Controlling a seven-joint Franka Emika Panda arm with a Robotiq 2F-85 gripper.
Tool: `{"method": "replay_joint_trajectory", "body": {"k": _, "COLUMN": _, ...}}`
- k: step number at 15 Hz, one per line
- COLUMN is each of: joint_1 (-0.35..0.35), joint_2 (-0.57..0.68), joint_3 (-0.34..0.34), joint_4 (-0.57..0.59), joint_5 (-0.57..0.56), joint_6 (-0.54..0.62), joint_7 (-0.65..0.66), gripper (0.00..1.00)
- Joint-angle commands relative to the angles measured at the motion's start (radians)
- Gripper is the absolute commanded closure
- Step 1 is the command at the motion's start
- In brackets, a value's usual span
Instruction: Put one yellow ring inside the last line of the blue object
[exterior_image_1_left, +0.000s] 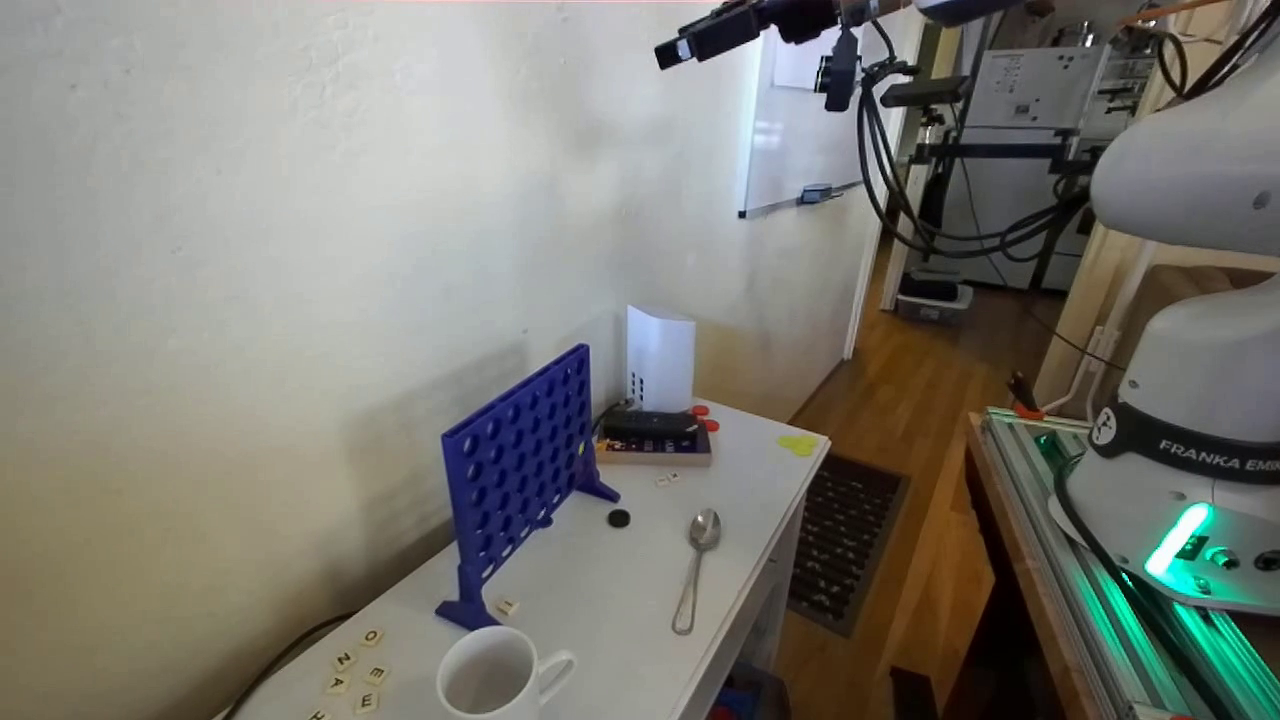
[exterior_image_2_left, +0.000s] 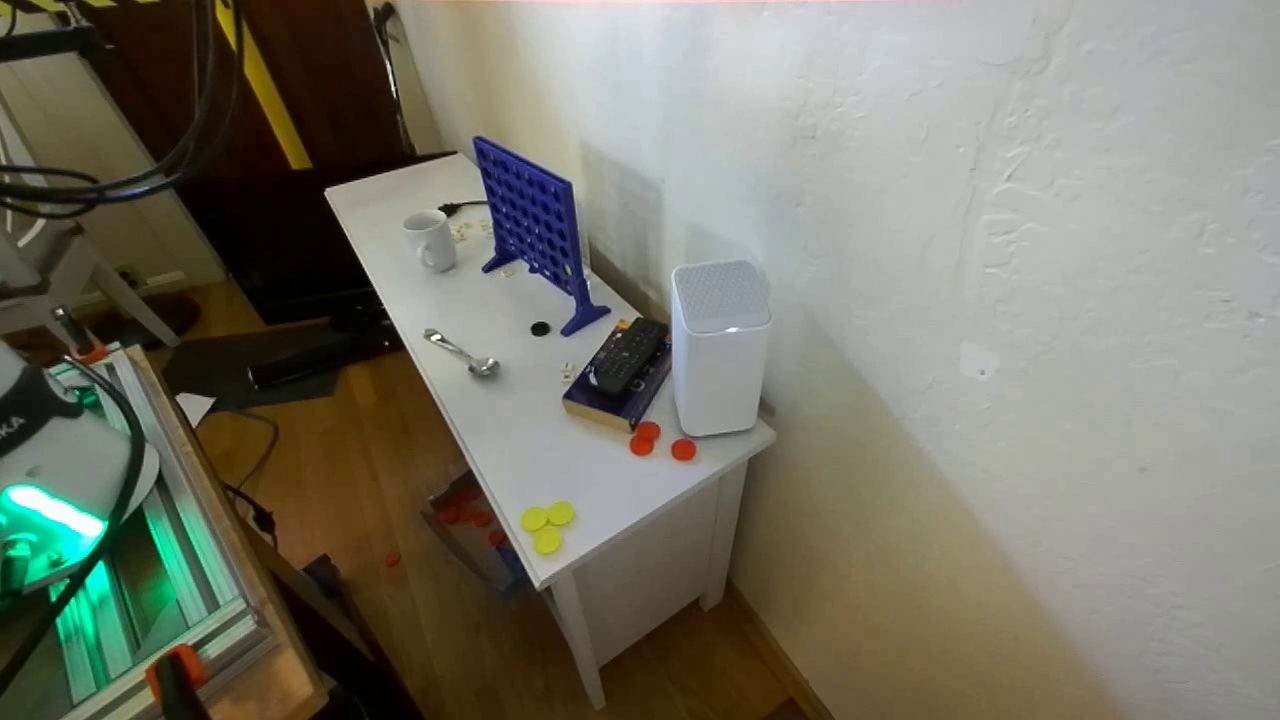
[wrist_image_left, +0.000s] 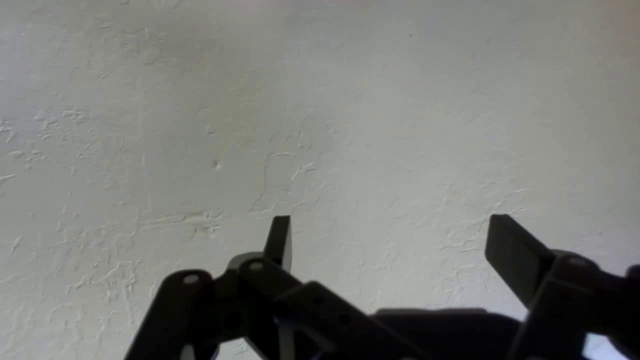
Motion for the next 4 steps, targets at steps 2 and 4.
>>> {"method": "replay_joint_trajectory", "body": {"k": 2, "joint_1": -0.053, "joint_2": -0.03, "joint_3": 0.025, "joint_4": -0.013, "joint_5": -0.024, "joint_6": -0.035, "joint_7": 0.05, "gripper": 0.0}}
{"method": "replay_joint_trajectory", "body": {"k": 4, "joint_1": -0.039, "joint_2": -0.033, "joint_3": 0.025, "joint_4": -0.013, "joint_5": -0.024, "joint_6": -0.035, "joint_7": 0.054, "gripper": 0.0}}
